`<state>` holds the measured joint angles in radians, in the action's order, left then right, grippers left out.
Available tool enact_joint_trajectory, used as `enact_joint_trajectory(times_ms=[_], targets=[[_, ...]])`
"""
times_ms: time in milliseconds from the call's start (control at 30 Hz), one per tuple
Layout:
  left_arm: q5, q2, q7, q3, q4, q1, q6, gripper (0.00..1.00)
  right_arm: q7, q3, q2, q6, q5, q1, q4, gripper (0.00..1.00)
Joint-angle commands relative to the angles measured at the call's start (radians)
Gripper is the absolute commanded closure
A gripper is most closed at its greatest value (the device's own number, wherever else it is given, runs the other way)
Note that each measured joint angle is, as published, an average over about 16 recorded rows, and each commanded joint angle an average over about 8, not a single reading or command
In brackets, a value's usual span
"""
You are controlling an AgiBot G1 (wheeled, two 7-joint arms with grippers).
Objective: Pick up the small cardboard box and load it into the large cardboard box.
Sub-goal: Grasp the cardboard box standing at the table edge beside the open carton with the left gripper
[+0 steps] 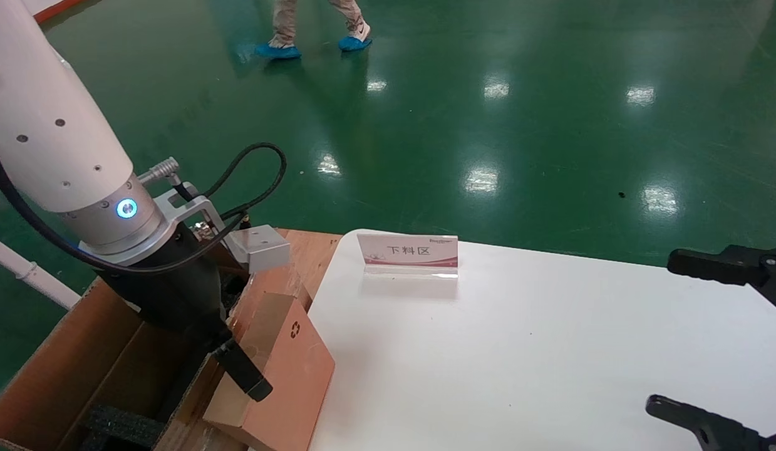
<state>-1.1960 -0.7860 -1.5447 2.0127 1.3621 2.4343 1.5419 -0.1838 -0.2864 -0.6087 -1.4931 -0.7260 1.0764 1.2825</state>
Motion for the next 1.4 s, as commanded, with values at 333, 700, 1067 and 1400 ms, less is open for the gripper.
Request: enact_joint_trajectory(times_ms=[333,700,1067,1400], targets=[[0.029,-0.014,0.002,0.042,0.000,0.031,-0.004,0.00,0.000,0.000,0.000,0.000,0.001,0.000,0.000,0.00],[0.033,-0.030,0.015,0.052,-0.031,0.028,0.000,0.00,0.001,-0.001,0.000,0.001,0.001,0.000,-0.001,0.00],[0.038,-0.039,0.017,0.078,-0.042,0.029,-0.010,0.00,0.001,-0.002,0.000,0.000,0.001,0.001,-0.001,0.00],[0.047,-0.032,0.038,0.081,-0.051,0.015,-0.030,0.00,0.001,-0.002,0.001,0.001,0.002,0.000,-0.001,0.00]])
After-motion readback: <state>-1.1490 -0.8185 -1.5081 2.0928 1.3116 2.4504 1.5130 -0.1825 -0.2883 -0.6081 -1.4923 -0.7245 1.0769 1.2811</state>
